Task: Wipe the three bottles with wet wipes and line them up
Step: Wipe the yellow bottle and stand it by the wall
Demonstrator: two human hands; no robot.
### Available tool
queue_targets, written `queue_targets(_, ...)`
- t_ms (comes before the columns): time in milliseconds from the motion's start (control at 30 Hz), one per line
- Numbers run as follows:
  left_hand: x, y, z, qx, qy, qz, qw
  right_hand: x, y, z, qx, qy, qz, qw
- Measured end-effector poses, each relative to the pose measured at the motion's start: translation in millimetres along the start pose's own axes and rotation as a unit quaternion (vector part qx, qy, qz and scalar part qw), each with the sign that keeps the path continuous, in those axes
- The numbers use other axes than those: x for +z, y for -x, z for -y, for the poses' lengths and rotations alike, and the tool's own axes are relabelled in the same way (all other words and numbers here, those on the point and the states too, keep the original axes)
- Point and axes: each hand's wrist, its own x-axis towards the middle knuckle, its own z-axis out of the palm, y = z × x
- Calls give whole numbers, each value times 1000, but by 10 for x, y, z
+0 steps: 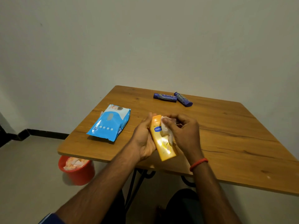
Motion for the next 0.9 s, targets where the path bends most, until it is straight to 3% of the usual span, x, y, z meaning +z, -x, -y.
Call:
queue_targets(67,-41,-33,2,-6,22,27,999,70,-43,-23,-49,134,28,989)
queue_targets(133,-77,-54,-5,10,29,33,999,134,-61,-13,-84,197,44,976)
queue_targets(200,-99,-61,-34,28,33,28,999,149,-67,7,-115,198,72,971)
queue_targets(333,-160,-83,-150,47,23,-1,999,26,51,-33,-158,149,200,955)
queue_targets(533,-243,-136,-133,60,-1,-47,997,-245,236,-195,-69,100,309,943)
queue_targets(700,-225,-125,-90,58,21,-44,997,-287,86,-204,-24,133,255,957)
queue_targets(900,-132,-121,-172,62,32,-55,996,52,-29,-139,-67,169,134,974)
